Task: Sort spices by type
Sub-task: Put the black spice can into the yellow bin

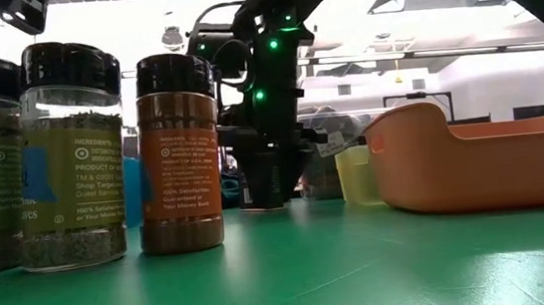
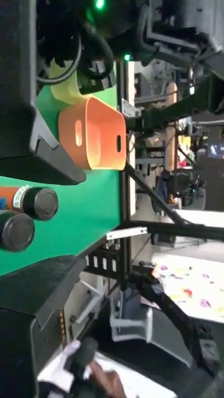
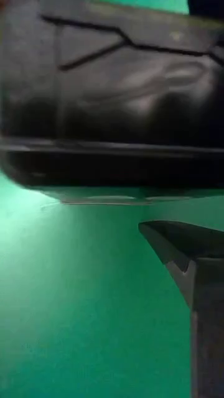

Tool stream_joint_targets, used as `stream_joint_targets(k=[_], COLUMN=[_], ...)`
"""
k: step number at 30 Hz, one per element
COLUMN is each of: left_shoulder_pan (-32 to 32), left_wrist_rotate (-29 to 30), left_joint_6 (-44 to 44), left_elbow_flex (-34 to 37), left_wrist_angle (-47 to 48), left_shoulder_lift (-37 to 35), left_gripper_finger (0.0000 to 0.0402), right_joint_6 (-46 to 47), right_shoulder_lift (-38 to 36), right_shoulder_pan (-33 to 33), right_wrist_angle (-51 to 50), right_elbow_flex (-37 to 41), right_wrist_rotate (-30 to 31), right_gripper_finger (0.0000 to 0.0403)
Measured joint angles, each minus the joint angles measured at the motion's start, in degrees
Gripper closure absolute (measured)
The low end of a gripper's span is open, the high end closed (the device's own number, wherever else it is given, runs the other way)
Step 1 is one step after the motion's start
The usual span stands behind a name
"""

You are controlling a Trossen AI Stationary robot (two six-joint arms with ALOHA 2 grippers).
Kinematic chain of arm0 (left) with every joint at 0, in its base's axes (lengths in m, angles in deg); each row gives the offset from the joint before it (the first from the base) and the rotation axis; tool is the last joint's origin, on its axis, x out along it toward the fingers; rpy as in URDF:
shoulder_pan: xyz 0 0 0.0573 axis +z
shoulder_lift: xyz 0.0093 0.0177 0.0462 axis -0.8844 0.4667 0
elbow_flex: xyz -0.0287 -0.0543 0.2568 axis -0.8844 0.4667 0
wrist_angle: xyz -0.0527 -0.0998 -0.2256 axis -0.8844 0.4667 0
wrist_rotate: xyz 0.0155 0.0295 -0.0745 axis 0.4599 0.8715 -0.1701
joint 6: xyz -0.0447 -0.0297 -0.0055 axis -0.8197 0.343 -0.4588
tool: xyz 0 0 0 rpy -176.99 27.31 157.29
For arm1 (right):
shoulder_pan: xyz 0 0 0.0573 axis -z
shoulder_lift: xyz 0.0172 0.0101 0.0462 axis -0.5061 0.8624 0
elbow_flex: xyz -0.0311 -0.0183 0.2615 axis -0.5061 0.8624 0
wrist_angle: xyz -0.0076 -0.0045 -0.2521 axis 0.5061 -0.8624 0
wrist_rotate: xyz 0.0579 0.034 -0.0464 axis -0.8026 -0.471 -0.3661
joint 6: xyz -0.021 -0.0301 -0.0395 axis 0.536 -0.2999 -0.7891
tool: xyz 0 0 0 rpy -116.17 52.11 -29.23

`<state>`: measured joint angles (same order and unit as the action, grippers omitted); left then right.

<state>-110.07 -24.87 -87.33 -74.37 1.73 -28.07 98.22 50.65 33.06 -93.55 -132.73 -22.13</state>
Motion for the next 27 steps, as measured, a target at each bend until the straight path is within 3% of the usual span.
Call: stream_joint_targets(k=[5, 8, 12, 27], left_shoulder_pan=[-2.7, -3.6, -3.1, -3.2], left_wrist_rotate=[0.8, 4.7, 7.7, 7.9], left_joint_6=[0.1, 0.2, 0.0, 1.3], left_elbow_flex=[0.0, 0.0, 0.0, 0.0], left_wrist_angle=[7.2, 10.6, 12.1, 10.9], left_shoulder_lift=[-8.4, -11.5, -11.0, -9.4], left_gripper_finger=[0.0217, 0.0217, 0.0217, 0.0217], right_joint_6=[-0.1, -0.1, -0.1, -0.8], right_shoulder_lift=[0.0, 0.0, -0.1, -0.7], right_shoulder_pan=[-0.4, -0.8, -1.2, -0.4], right_wrist_angle=[-1.0, -1.6, -1.5, -4.8], right_elbow_flex=[0.0, -0.3, -1.3, -2.6], right_wrist_rotate=[-0.1, -0.1, -0.1, -1.4], right_gripper_finger=[0.0143, 0.0149, 0.0177, 0.0317])
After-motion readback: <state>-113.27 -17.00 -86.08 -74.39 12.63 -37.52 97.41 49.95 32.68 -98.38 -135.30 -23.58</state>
